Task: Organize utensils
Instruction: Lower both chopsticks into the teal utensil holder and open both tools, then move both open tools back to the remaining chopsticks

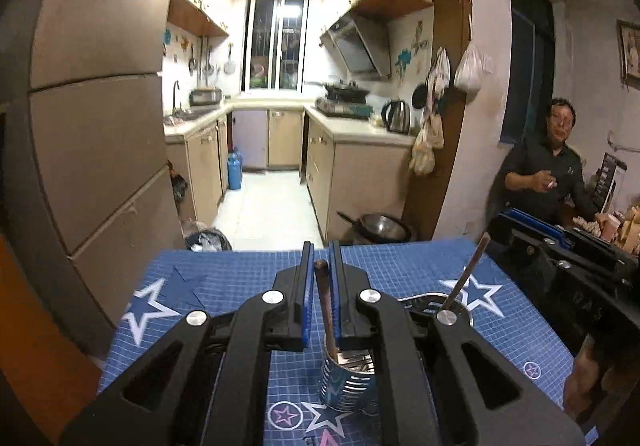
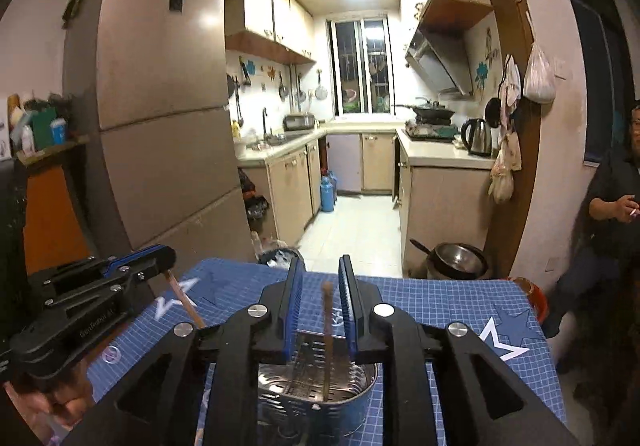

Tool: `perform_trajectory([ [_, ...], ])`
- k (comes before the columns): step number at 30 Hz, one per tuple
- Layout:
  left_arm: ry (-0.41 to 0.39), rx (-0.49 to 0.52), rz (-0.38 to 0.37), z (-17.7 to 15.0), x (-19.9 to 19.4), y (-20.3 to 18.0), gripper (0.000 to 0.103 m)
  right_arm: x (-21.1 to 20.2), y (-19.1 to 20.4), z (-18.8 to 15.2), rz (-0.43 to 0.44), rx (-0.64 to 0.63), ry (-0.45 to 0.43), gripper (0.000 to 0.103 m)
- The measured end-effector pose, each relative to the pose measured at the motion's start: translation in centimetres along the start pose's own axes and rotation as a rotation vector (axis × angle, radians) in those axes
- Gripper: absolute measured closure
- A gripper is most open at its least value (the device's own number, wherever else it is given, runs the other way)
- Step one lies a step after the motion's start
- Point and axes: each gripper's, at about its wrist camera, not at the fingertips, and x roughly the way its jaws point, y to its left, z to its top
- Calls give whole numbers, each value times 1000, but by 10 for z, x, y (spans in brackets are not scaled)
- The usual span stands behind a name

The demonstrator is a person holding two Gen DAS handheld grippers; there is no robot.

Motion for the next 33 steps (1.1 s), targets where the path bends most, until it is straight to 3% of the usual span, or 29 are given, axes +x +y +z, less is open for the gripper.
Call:
perform_trajectory([
  [5, -124, -40, 8, 31, -64, 9, 97, -67, 6, 22, 15, -14, -107, 82],
  [9, -221, -12, 52, 40, -137, 10, 96, -151, 12, 26, 33, -38, -205, 82],
  [10, -236, 9, 72, 37, -154, 8, 89, -172, 14, 22, 34, -50, -217, 79],
  [11, -251, 29, 88, 29, -176, 8, 75, -188, 15, 17, 29, -62, -225, 74],
  [12, -260, 38, 96, 21, -194, 8, 67, -206, 17, 8, 22, -80, -232, 63],
  [13, -262, 40, 101, 11, -208, 9, 59, -229, 20, -9, 15, -102, -236, 59],
  [16, -185, 64, 98, -33, -237, 12, 60, -269, 24, -59, 6, -147, -197, 58],
  [18, -87, 79, 125, -71, -241, 14, 60, -285, 25, -103, -24, -161, -135, 58],
  [22, 146, 86, 125, -163, -227, 17, 60, -293, 26, -191, -143, -173, -8, 58],
  [24, 219, 111, 165, -199, -218, 14, 60, -290, 25, -233, -188, -158, 75, 58],
  [26, 296, 79, 155, -236, -213, 15, 60, -290, 21, -268, -218, -119, 151, 58],
  [29, 320, 33, 153, -264, -219, 18, 60, -295, 18, -305, -218, -49, 227, 58],
  [33, 338, 14, 162, -286, -223, 17, 60, -301, 35, -327, -180, -24, 252, 58],
])
